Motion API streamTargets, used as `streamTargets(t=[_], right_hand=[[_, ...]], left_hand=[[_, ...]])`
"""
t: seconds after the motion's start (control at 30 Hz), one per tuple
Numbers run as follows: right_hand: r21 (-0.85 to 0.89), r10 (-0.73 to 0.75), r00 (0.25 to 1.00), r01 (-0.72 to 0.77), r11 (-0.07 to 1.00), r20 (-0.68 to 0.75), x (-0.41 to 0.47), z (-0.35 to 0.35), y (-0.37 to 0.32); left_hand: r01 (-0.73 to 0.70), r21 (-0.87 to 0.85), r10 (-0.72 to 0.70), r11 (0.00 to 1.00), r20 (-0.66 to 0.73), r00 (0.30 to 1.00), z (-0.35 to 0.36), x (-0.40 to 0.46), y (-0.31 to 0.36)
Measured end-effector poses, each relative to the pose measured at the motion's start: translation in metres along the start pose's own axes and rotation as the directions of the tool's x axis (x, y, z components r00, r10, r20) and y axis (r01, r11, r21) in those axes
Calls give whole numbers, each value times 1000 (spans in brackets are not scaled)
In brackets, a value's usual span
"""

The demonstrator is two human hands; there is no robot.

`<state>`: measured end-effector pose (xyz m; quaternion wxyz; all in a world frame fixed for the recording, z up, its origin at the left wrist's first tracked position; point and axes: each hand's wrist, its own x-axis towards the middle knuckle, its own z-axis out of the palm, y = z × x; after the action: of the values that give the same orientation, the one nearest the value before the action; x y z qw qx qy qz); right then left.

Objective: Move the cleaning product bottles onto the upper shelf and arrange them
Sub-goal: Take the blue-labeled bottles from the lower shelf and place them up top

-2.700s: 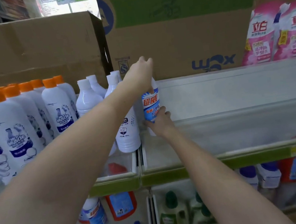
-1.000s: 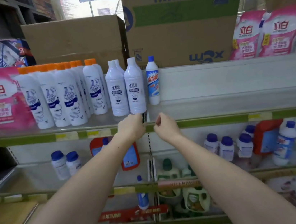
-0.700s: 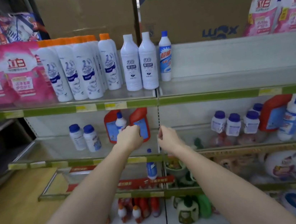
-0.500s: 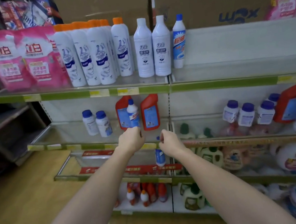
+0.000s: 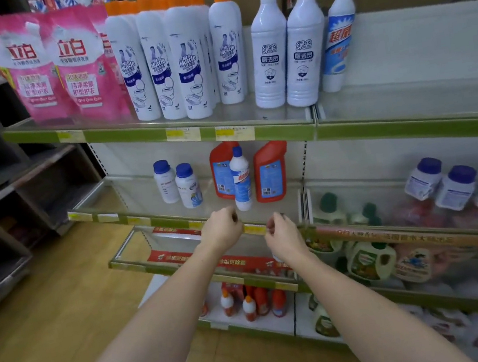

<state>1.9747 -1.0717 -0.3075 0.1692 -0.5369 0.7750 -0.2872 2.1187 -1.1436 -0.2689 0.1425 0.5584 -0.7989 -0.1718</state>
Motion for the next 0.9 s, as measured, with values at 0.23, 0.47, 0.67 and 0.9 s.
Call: streamTargets(t=[0.23,0.47,0.67,0.9], right_hand=[[148,104,995,-104,983,8,64,25,12],[237,97,995,-95,967,3,129,44,20],[273,60,998,-60,960,9,155,57,35],[254,72,995,-87,963,69,181,66,46]], left_hand=[[51,5,-51,999,80,995,27,57,-5],[153,-90,-141,984,127,982,53,106,-9],[169,-139,-153,976,115,981,64,136,-9],[262,-293,-238,920,116,964,64,169,-6]])
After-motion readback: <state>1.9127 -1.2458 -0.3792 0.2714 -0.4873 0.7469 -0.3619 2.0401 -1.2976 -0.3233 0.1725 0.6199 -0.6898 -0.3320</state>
